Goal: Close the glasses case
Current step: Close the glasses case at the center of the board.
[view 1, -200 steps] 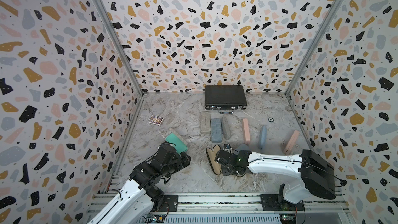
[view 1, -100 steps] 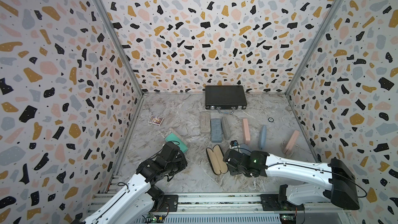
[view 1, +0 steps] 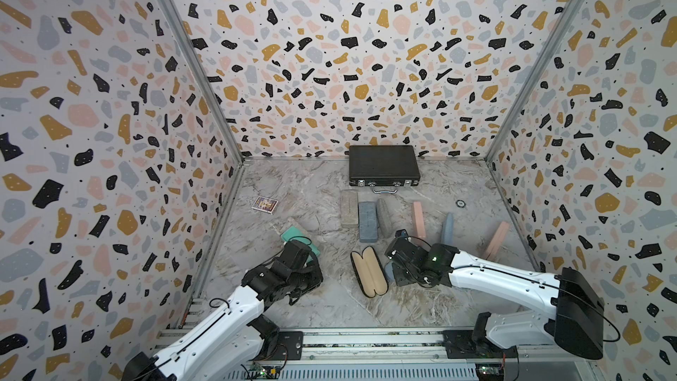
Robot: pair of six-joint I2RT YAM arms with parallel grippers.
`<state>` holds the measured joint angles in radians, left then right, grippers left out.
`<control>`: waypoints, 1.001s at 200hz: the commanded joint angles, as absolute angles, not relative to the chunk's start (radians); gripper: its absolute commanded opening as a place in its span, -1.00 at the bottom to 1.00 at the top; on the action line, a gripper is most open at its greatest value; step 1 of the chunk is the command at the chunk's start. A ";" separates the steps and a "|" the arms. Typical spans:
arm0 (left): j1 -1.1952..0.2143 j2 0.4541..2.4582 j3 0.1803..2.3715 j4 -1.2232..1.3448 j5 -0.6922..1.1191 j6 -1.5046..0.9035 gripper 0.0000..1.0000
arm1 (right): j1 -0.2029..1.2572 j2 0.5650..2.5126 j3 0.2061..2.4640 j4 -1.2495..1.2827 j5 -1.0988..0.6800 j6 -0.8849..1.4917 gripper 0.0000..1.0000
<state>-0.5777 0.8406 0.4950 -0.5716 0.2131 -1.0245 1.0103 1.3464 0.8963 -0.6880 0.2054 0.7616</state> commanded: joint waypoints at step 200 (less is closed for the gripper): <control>-0.738 1.307 0.637 -0.347 0.195 -0.971 -1.00 | 0.951 1.586 1.054 -0.604 0.040 0.638 -0.99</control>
